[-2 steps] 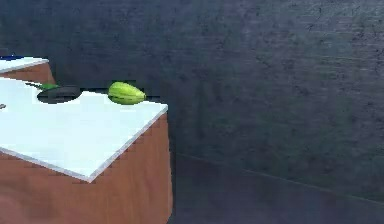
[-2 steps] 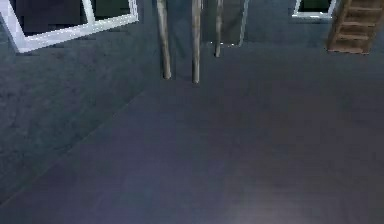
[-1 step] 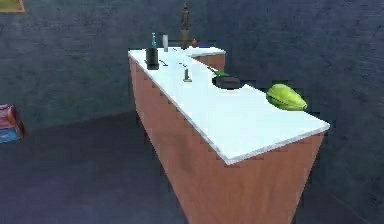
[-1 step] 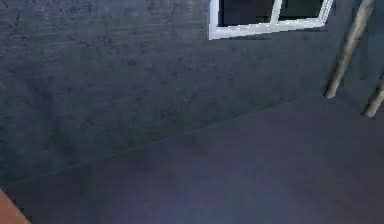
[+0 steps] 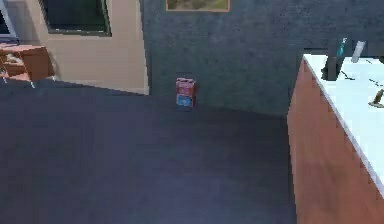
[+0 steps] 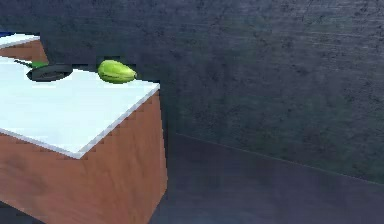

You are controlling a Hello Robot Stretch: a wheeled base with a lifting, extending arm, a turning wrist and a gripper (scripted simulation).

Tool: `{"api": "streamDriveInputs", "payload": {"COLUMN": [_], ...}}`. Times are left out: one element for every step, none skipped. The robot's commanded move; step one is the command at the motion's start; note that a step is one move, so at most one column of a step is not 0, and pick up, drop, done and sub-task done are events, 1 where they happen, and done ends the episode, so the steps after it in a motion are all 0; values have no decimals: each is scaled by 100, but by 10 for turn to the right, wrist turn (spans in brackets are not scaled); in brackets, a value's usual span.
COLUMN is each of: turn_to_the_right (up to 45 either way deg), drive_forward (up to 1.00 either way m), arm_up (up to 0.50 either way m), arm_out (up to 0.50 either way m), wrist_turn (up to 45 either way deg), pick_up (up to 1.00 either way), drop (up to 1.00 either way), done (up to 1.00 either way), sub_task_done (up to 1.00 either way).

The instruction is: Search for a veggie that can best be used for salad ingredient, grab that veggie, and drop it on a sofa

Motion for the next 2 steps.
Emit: {"api": "streamDriveInputs", "payload": {"turn_to_the_right": [-150, 450], "drive_forward": [0, 0], "arm_up": [0, 0], "arm_out": [0, 0], "wrist_turn": [0, 0], "pick_up": [0, 0], "drop": [0, 0], "done": [0, 0], "sub_task_done": [0, 0]}}
